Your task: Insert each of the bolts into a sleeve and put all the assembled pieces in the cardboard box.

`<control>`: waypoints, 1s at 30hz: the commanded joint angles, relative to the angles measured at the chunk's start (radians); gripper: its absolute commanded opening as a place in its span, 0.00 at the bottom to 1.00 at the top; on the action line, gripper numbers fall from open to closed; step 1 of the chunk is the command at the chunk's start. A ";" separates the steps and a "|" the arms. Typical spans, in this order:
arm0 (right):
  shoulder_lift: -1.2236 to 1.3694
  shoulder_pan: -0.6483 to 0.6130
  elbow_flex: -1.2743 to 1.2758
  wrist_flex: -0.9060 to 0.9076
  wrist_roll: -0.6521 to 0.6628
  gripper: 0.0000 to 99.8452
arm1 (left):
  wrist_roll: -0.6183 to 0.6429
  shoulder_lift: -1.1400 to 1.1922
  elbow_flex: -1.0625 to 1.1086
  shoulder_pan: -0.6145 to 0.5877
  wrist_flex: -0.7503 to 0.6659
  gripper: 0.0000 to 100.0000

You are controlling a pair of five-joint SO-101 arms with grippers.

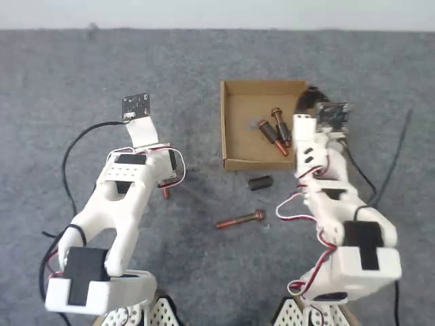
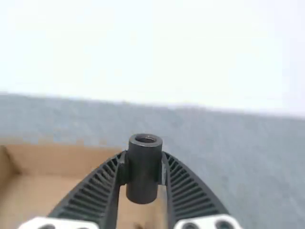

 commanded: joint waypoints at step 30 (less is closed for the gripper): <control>0.159 -0.401 0.218 -0.529 -0.120 0.01 | -0.009 -0.064 -0.002 -0.005 -0.072 0.01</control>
